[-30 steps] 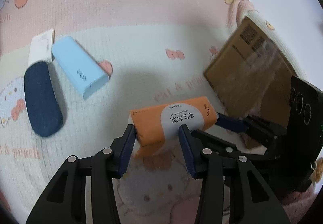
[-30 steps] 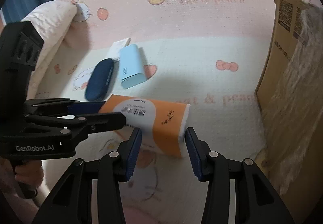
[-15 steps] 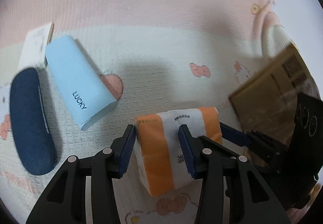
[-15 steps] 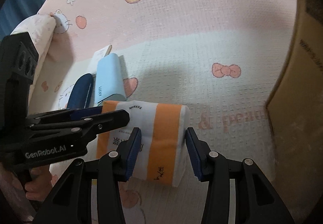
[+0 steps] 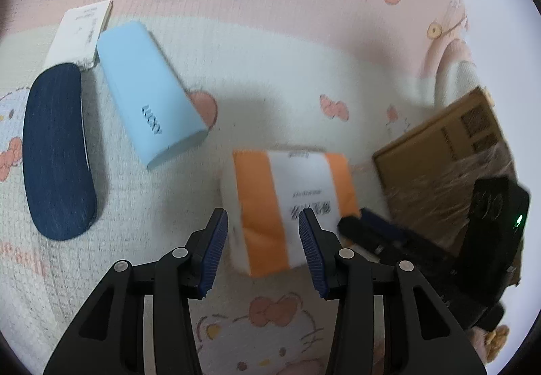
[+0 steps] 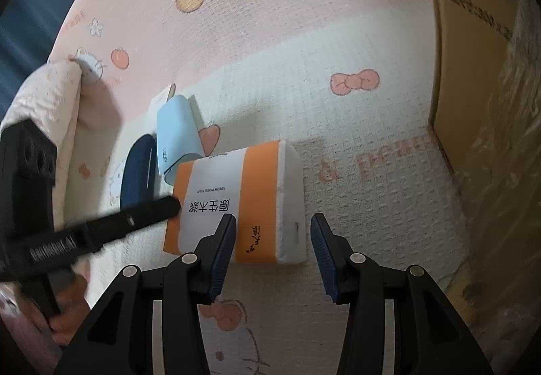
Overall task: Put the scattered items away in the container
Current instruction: 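Grasp the orange-and-white tissue pack with the right gripper, then carry the tissue pack to the box and lower it inside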
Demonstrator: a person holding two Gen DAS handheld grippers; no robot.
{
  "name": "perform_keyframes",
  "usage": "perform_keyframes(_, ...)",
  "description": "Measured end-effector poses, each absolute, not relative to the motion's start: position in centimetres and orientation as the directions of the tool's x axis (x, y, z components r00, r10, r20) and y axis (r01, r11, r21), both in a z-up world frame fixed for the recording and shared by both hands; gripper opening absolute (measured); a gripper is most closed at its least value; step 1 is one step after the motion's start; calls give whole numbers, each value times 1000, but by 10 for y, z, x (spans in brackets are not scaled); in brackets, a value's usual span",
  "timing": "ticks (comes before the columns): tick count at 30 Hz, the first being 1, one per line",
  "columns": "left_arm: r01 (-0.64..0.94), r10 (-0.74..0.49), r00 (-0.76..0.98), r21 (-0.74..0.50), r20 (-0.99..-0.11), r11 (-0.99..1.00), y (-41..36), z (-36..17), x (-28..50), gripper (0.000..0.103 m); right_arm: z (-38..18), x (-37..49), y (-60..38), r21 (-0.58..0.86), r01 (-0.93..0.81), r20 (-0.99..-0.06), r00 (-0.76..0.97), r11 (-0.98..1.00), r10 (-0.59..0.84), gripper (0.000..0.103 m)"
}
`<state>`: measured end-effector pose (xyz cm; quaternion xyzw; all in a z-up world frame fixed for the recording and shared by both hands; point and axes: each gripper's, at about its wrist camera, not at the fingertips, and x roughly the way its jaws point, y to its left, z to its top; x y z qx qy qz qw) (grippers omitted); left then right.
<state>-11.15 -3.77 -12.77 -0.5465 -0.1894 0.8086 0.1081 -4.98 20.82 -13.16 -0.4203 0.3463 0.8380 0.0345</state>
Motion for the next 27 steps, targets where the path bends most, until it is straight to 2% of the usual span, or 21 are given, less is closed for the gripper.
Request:
perform_keyframes(14,75,422,-347,-473,-837,-878,-35,-147,-127,48,-140,-69,209,536,-327,-722,-655,-778,-223,44)
perform_keyframes(17,82,420,-349,-473,-838,-877,-34,-144,-125,43,-140,-68,209,542,-327,-719,-657,-774,-226,44)
perform_keyframes(21,81,432,-359,-488,-828,-869,-34,-128,-119,42,-129,-62,206,534,-330,-718,-663,-779,-212,44)
perform_keyframes(27,19,426,-459,-488,-780,-873,-35,-69,-94,41,-80,-42,203,535,-276,-649,-739,-798,-179,44)
